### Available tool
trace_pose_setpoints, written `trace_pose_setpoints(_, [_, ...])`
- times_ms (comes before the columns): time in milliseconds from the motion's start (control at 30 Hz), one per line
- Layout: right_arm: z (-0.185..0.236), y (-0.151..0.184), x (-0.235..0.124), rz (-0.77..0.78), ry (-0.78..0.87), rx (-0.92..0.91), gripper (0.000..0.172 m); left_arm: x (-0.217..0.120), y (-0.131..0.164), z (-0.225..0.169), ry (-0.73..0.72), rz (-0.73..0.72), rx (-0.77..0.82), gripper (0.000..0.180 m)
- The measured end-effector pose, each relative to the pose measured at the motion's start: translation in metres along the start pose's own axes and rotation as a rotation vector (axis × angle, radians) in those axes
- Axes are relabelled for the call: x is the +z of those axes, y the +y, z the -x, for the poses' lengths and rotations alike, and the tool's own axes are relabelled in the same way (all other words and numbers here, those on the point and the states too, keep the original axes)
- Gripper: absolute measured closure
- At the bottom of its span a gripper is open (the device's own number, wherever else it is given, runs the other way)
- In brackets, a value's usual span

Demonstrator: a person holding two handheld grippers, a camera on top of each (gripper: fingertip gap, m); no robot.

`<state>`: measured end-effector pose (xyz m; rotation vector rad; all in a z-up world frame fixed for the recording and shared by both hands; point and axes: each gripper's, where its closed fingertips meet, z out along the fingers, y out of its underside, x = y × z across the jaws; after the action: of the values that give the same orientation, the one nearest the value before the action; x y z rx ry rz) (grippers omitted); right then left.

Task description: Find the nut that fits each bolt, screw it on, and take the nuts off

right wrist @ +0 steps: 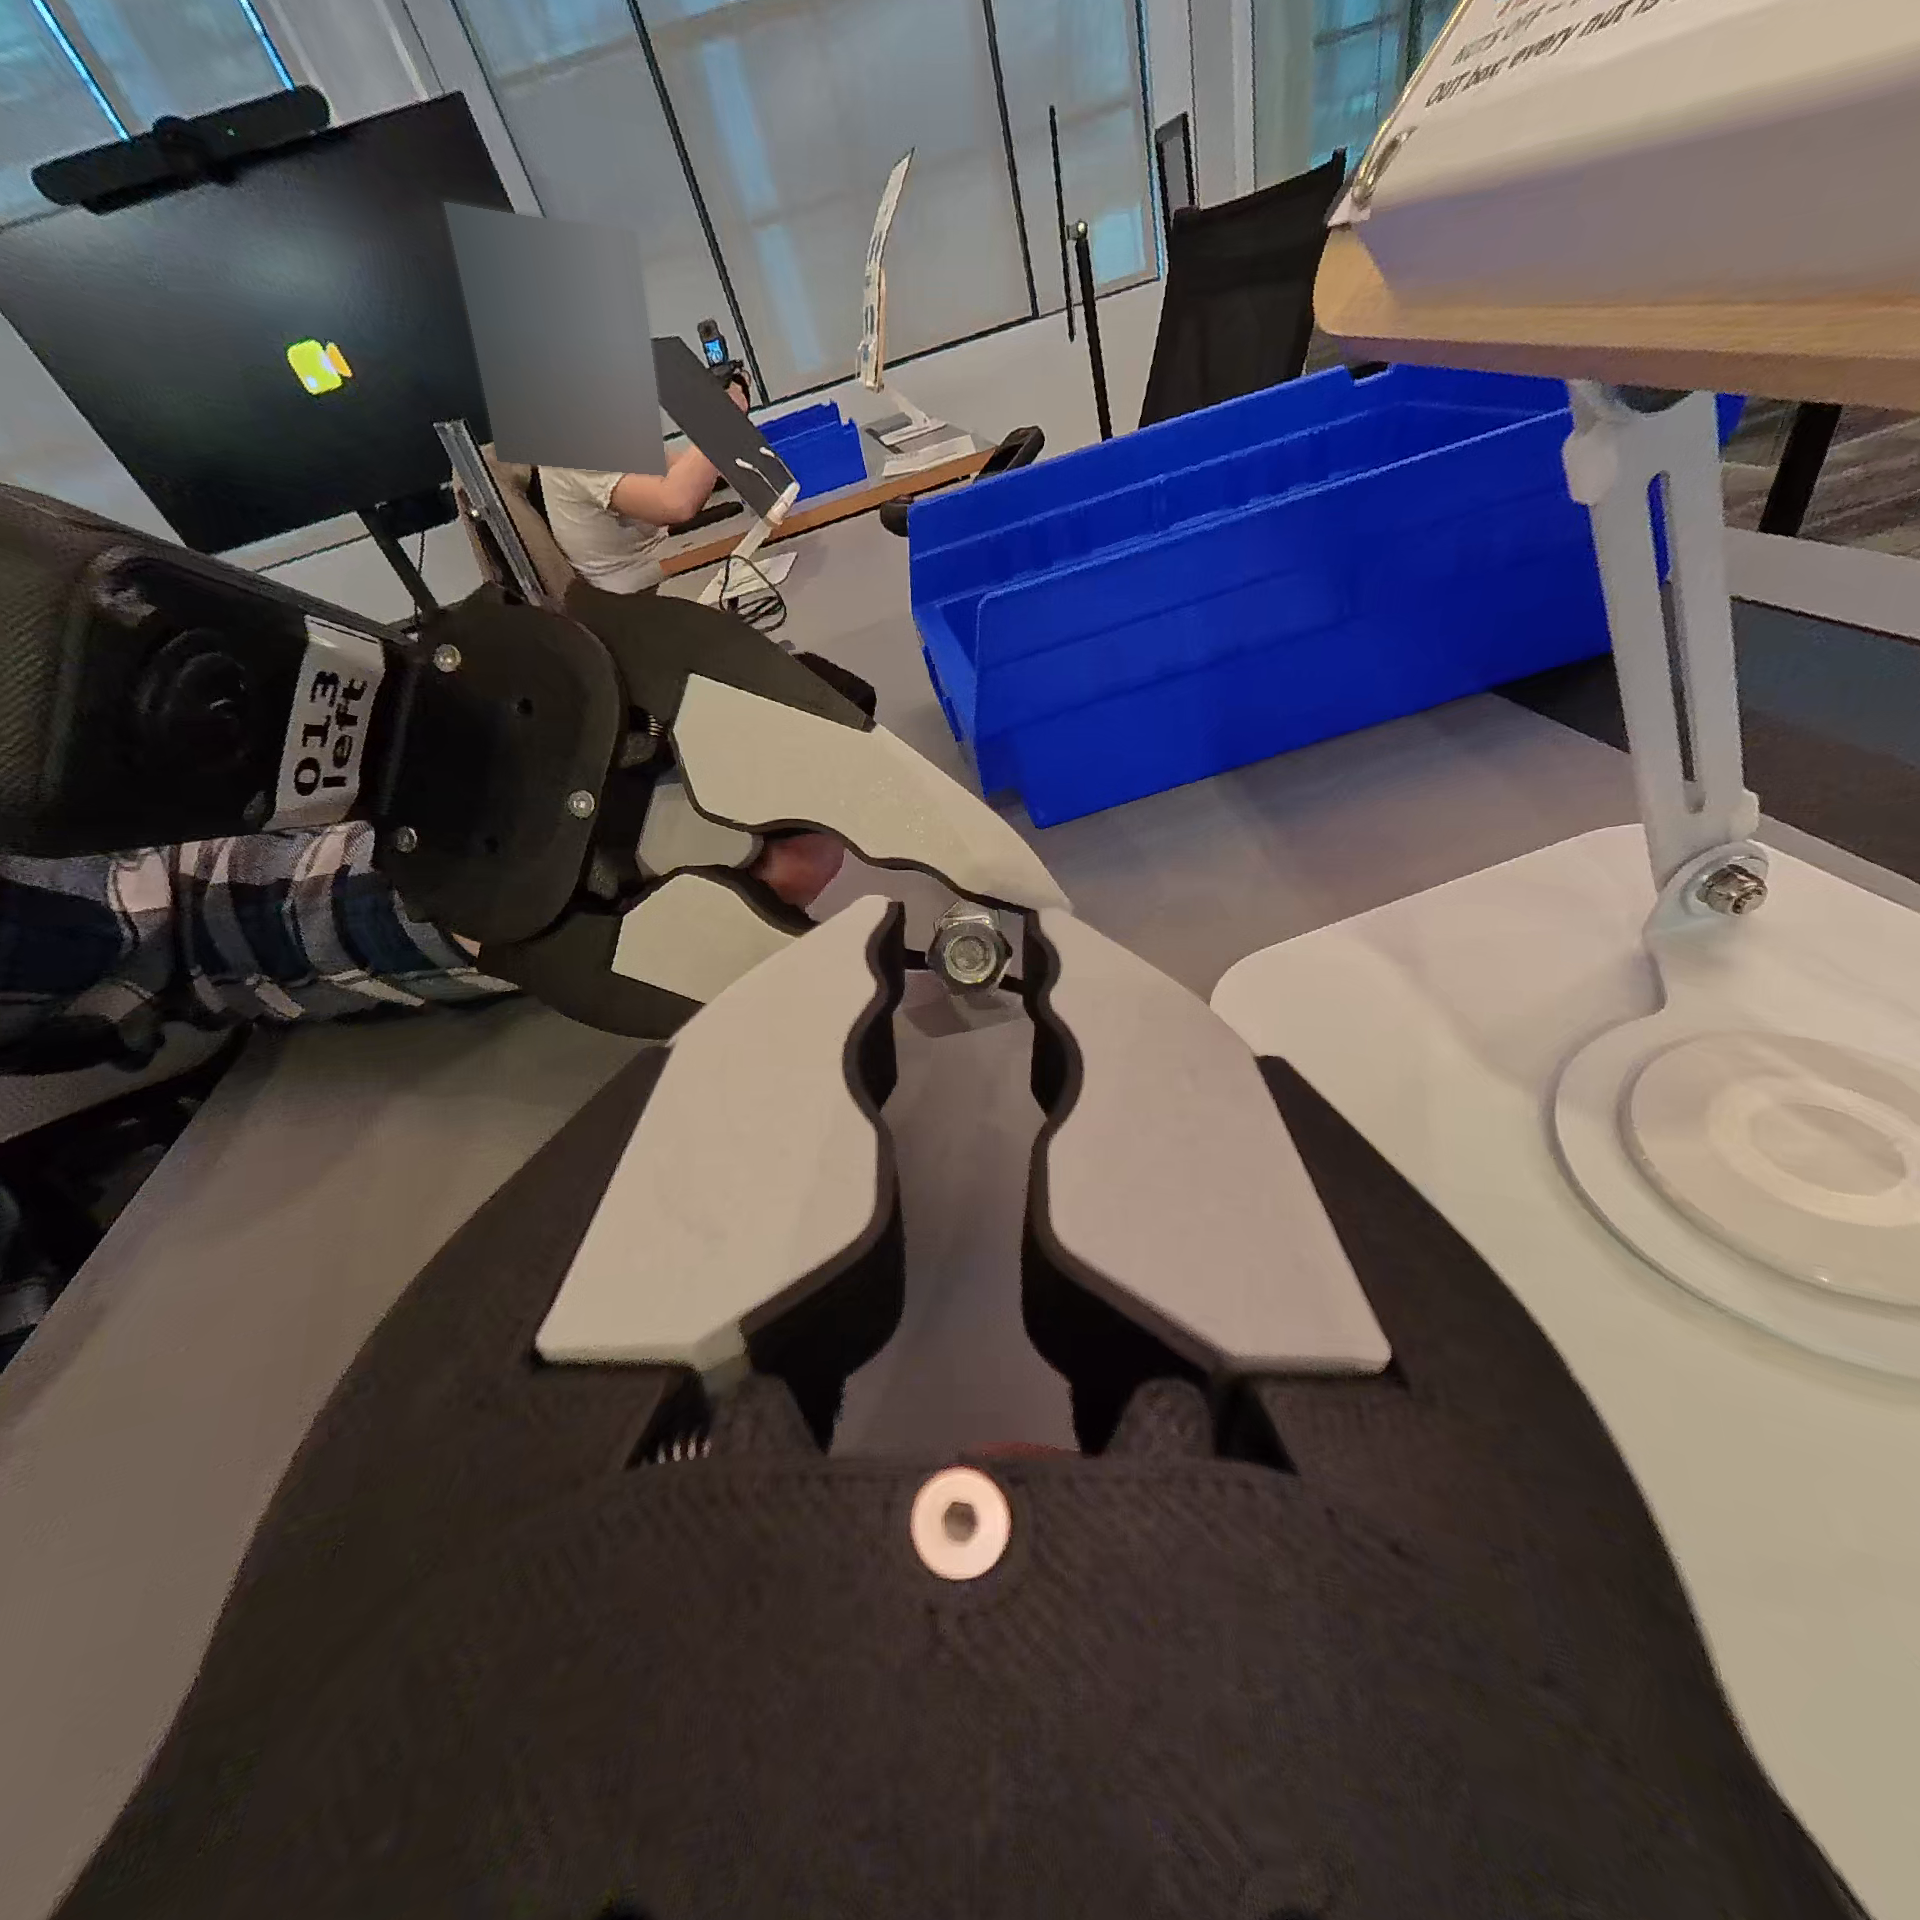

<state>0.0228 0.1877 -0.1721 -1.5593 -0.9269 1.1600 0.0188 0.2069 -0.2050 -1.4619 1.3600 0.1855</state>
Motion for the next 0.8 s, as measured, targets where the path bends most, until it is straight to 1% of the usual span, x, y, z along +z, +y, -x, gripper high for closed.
trace_pose_setpoints(33, [0.0,0.001,0.001,0.011,0.0,0.002,0.154,0.0,0.0,0.001,-0.008,0.002,0.007,0.166])
trace_pose_setpoints(200, [0.001,0.003,0.001,0.024,0.009,-0.004,0.156,-0.001,-0.001,-0.001,0.001,0.006,0.019,0.166])
trace_pose_setpoints(300, [0.003,0.005,0.002,0.037,-0.006,-0.021,0.156,-0.002,-0.001,-0.006,0.094,-0.012,-0.029,0.166])
trace_pose_setpoints(400, [0.012,0.008,0.001,0.067,-0.06,-0.108,0.156,-0.009,-0.003,-0.02,0.348,-0.048,-0.149,0.166])
trace_pose_setpoints(500, [0.029,0.009,0.001,0.111,-0.131,-0.244,0.156,-0.029,-0.008,-0.034,0.652,-0.094,-0.322,0.166])
trace_pose_setpoints(600, [0.046,0.011,0.001,0.164,-0.192,-0.384,0.156,-0.048,-0.013,-0.045,0.868,-0.142,-0.409,0.166])
trace_pose_setpoints(667, [0.056,0.012,-0.001,0.193,-0.223,-0.472,0.156,-0.057,-0.017,-0.05,0.955,-0.189,-0.427,0.166])
trace_pose_setpoints(733, [0.065,0.013,-0.003,0.218,-0.249,-0.556,0.156,-0.068,-0.021,-0.055,1.072,-0.227,-0.467,0.166])
trace_pose_setpoints(800, [0.07,0.014,-0.003,0.245,-0.255,-0.638,0.156,-0.074,-0.023,-0.057,1.149,-0.27,-0.497,0.166])
